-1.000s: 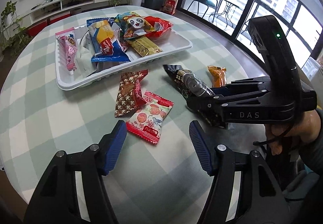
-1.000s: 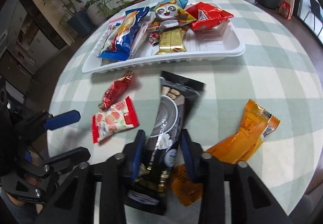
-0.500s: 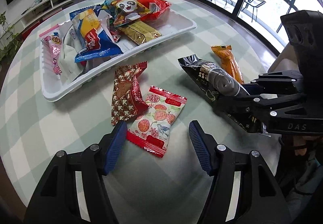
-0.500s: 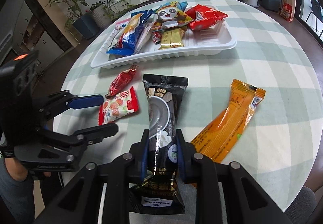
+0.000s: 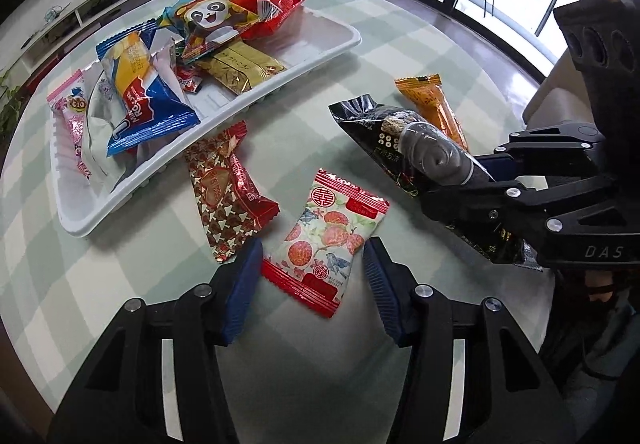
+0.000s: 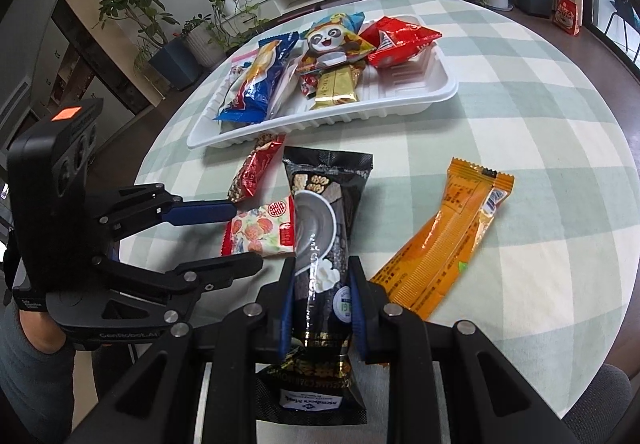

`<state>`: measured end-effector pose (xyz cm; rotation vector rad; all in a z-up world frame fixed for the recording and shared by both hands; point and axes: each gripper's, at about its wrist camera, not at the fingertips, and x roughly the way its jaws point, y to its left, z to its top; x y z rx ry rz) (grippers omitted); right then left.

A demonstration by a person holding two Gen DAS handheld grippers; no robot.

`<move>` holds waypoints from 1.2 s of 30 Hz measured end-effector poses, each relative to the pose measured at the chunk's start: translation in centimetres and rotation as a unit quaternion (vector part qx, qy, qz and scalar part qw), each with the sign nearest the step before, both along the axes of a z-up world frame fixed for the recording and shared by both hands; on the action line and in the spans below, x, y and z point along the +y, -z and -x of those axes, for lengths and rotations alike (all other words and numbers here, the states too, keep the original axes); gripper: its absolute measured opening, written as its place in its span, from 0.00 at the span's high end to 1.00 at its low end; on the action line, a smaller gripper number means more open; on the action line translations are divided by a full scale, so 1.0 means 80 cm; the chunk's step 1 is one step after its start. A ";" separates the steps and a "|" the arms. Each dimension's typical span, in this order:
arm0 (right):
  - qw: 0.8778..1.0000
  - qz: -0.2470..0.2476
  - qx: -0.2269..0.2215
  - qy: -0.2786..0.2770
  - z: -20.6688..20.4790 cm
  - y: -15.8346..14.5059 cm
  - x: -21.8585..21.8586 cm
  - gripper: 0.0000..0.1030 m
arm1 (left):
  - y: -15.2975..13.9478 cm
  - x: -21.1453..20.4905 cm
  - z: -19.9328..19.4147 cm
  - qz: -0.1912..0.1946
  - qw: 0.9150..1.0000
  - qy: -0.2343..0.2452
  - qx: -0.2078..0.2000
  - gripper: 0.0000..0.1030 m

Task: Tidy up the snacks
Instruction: 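Lift the black cookie bar with right tool while left tool grasps red-white candy packet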

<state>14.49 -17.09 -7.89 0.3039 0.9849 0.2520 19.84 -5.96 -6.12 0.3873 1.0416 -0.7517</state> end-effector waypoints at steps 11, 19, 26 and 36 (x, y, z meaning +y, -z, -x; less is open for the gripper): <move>1.000 -0.006 0.000 0.006 0.002 0.001 -0.009 0.75 | -0.007 -0.025 0.004 -0.015 0.998 0.060 -0.017 0.43; 1.000 -0.006 -0.001 0.004 0.004 0.002 -0.010 0.75 | 0.010 -0.048 0.006 -0.046 0.995 0.089 -0.007 0.41; 1.000 -0.008 0.000 0.007 0.004 0.002 -0.013 0.75 | 0.010 -0.050 0.009 -0.046 0.995 0.085 0.004 0.53; 1.000 -0.009 -0.004 0.006 0.008 -0.002 -0.013 0.75 | 0.007 -0.041 0.006 -0.022 0.999 0.038 0.015 0.65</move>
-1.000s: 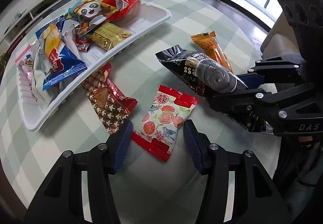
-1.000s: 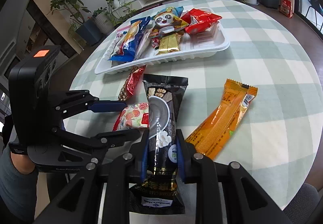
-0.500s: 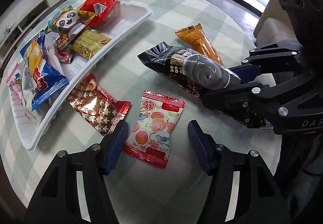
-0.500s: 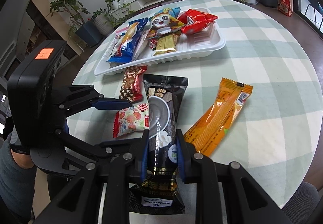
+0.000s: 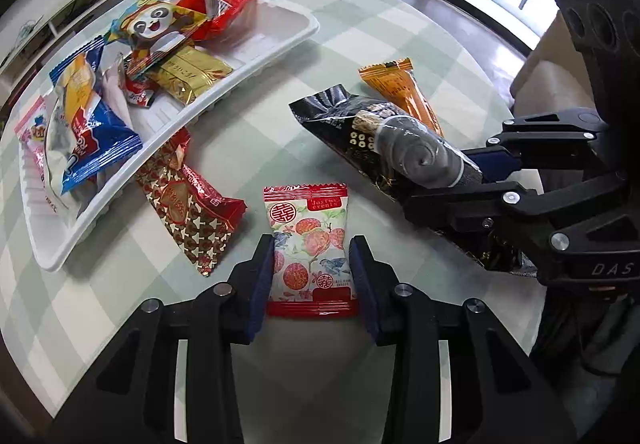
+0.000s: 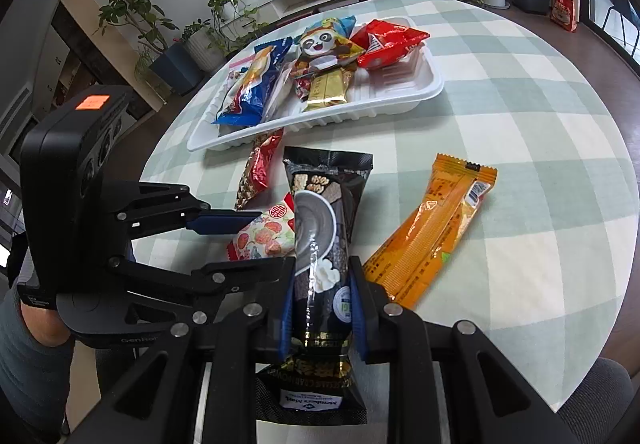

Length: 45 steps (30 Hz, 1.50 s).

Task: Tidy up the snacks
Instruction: 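Lift the black cookie bar with right tool while left tool grasps red-white candy packet, then carry the black cookie bar over the tray with right tool while left carries candy packet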

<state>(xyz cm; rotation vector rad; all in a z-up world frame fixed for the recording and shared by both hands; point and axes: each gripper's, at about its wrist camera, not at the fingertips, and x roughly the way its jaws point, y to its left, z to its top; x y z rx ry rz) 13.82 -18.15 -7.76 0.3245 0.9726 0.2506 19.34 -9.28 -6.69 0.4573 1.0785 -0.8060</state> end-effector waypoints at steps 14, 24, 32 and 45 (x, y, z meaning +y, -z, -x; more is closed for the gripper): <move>1.000 -0.016 -0.016 0.007 0.006 -0.010 -0.007 0.75 | -0.007 0.029 0.017 0.062 0.997 -0.051 0.005 0.69; 0.999 -0.045 -0.017 0.016 0.010 -0.014 -0.020 0.75 | -0.045 0.094 0.031 0.170 0.979 -0.114 0.012 0.69; 0.996 -0.051 -0.049 0.056 -0.001 -0.062 -0.068 0.75 | -0.109 0.166 -0.002 0.216 0.961 -0.171 -0.034 0.69; 0.990 -0.006 -0.133 0.053 -0.116 -0.167 -0.060 0.75 | -0.167 0.204 -0.120 0.243 0.937 -0.239 -0.083 0.69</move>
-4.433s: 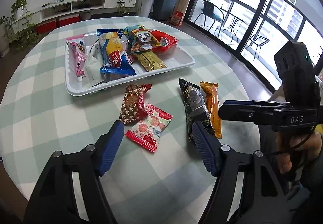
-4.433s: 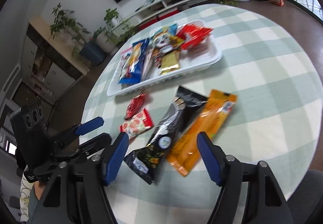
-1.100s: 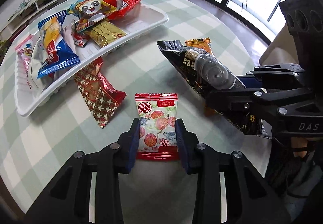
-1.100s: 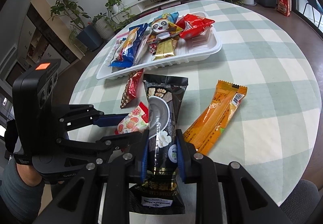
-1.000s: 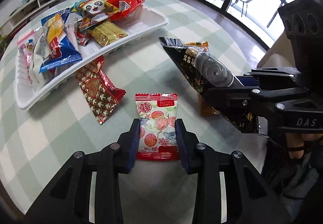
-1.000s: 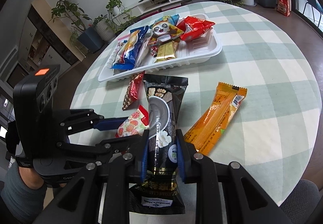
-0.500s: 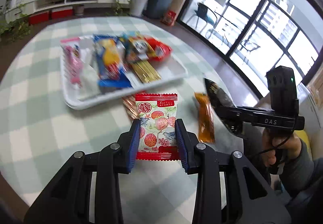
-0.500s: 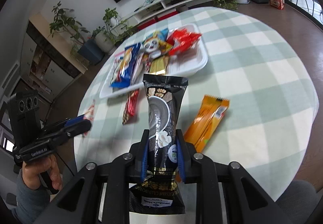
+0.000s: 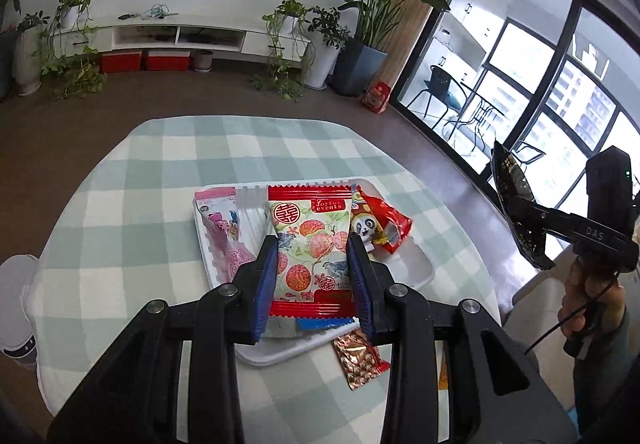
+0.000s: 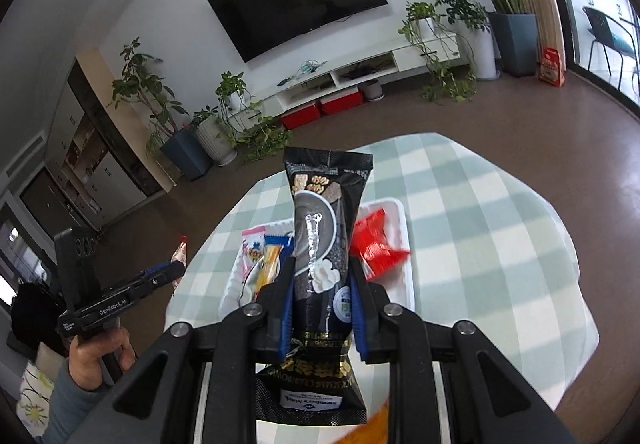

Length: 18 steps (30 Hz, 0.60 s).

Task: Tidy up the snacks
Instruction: 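Carry the black cookie bar over the tray with right tool while left carries candy packet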

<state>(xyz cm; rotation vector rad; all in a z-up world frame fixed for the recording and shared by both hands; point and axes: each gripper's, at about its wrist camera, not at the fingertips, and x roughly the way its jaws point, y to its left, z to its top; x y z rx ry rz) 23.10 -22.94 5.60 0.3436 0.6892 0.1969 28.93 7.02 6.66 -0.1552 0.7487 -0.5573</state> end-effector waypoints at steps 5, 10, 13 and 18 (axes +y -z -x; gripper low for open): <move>0.999 0.015 0.044 -0.007 -0.051 0.045 0.025 0.75 | 0.035 -0.013 -0.041 -0.005 1.000 -0.016 0.018 0.69; 0.997 0.017 0.075 -0.002 -0.085 0.087 0.036 0.75 | 0.068 -0.027 -0.067 -0.019 0.999 -0.023 0.031 0.69; 0.996 0.027 0.084 0.012 -0.100 0.104 0.034 0.75 | 0.085 -0.031 -0.079 -0.029 0.999 -0.027 0.035 0.69; 0.994 0.037 0.099 0.010 -0.117 0.127 0.037 0.75 | 0.110 -0.038 -0.095 -0.041 0.998 -0.029 0.045 0.69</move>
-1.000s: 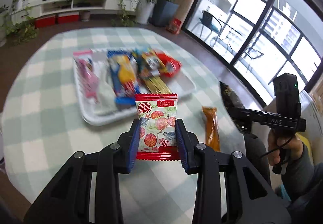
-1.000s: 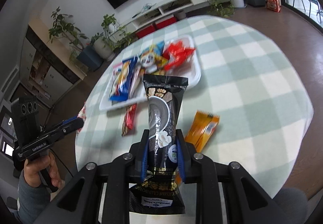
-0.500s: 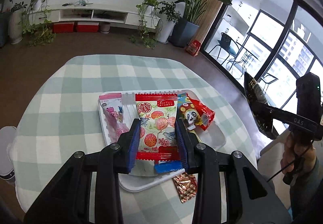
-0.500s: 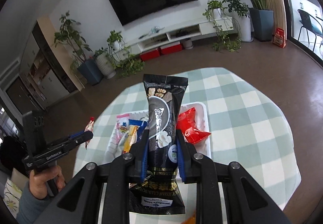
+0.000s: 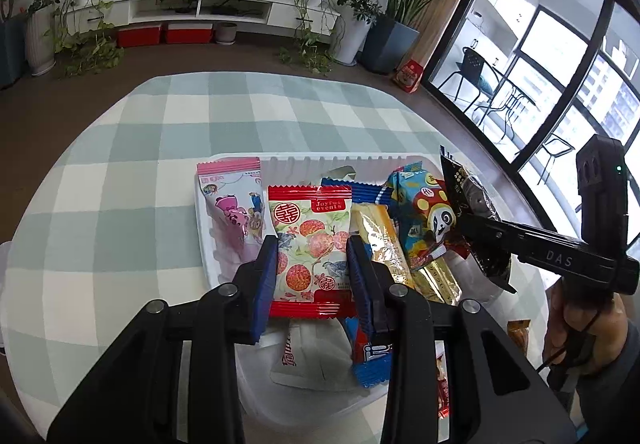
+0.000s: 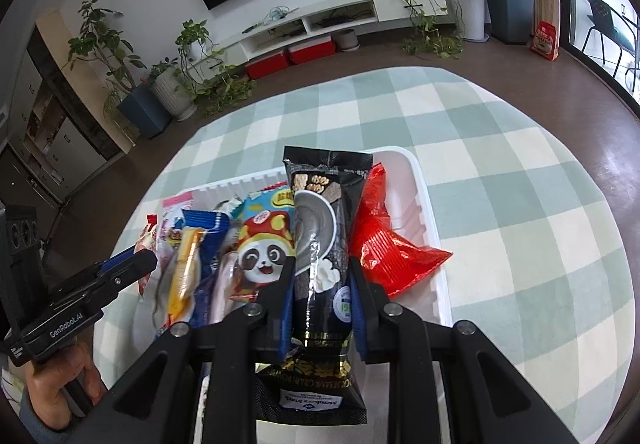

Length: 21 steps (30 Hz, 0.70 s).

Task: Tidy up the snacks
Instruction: 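Carry the black cookie bar over the tray with right tool while left carries candy packet, then release the black cookie bar into the tray with right tool while left releases candy packet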

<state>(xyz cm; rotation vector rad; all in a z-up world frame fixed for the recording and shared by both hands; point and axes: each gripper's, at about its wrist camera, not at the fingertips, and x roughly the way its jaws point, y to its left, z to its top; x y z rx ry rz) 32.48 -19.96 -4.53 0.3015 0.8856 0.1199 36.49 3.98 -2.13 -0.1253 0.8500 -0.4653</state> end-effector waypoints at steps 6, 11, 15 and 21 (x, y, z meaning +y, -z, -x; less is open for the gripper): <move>1.000 0.014 0.014 -0.008 -0.009 0.023 0.007 0.75 | 0.016 -0.005 -0.007 -0.006 1.000 0.000 0.004 0.69; 1.000 0.019 0.016 -0.011 -0.012 0.030 0.010 0.75 | 0.022 -0.007 -0.007 -0.012 1.000 0.002 0.005 0.67; 1.000 0.021 0.013 -0.012 -0.011 0.028 0.010 0.74 | 0.022 -0.009 -0.004 -0.014 1.000 0.006 0.003 0.67; 1.000 0.026 0.004 -0.014 -0.005 0.022 0.014 0.67 | 0.016 -0.012 0.000 -0.026 1.000 0.003 -0.003 0.57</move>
